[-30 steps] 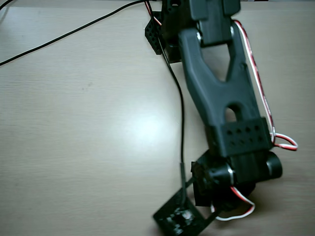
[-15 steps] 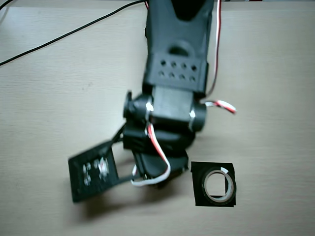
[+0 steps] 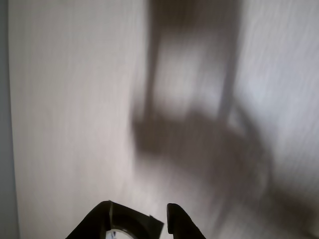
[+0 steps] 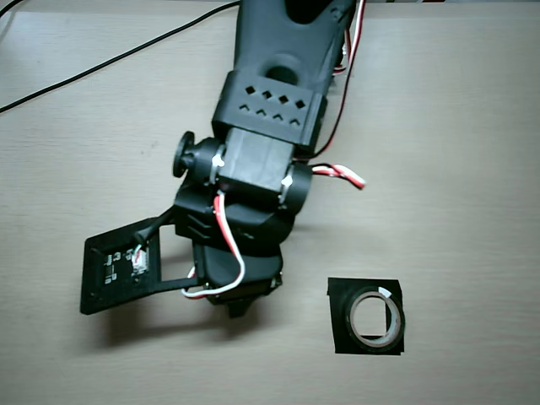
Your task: Grasp a tape and put it in the target area.
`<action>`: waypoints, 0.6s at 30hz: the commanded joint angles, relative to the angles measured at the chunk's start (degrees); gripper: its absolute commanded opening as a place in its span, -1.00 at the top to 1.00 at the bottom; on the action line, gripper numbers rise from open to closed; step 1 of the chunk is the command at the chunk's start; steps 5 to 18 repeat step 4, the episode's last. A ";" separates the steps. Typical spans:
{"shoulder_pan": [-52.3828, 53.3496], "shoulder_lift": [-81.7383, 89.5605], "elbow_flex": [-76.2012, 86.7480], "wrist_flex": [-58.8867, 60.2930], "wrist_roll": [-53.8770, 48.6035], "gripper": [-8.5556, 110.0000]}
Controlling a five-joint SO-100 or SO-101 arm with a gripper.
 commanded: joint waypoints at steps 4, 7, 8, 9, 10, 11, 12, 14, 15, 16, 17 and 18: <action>0.35 2.20 -0.26 -0.70 -0.35 0.64; 0.35 2.20 -0.26 -0.70 -0.35 0.64; 0.35 2.20 -0.26 -0.70 -0.35 0.64; 0.35 2.20 -0.26 -0.70 -0.35 0.64; 0.35 2.20 -0.26 -0.70 -0.35 0.64; 0.35 2.20 -0.26 -0.70 -0.35 0.64; 0.35 2.20 -0.26 -0.70 -0.35 0.64; 0.35 2.20 -0.26 -0.70 -0.35 0.64; 0.35 2.20 -0.26 -0.70 -0.35 0.64; 0.35 2.20 -0.26 -0.70 -0.35 0.64; 0.35 2.20 -0.26 -0.70 -0.35 0.64; 0.35 2.20 -0.26 -0.70 -0.35 0.64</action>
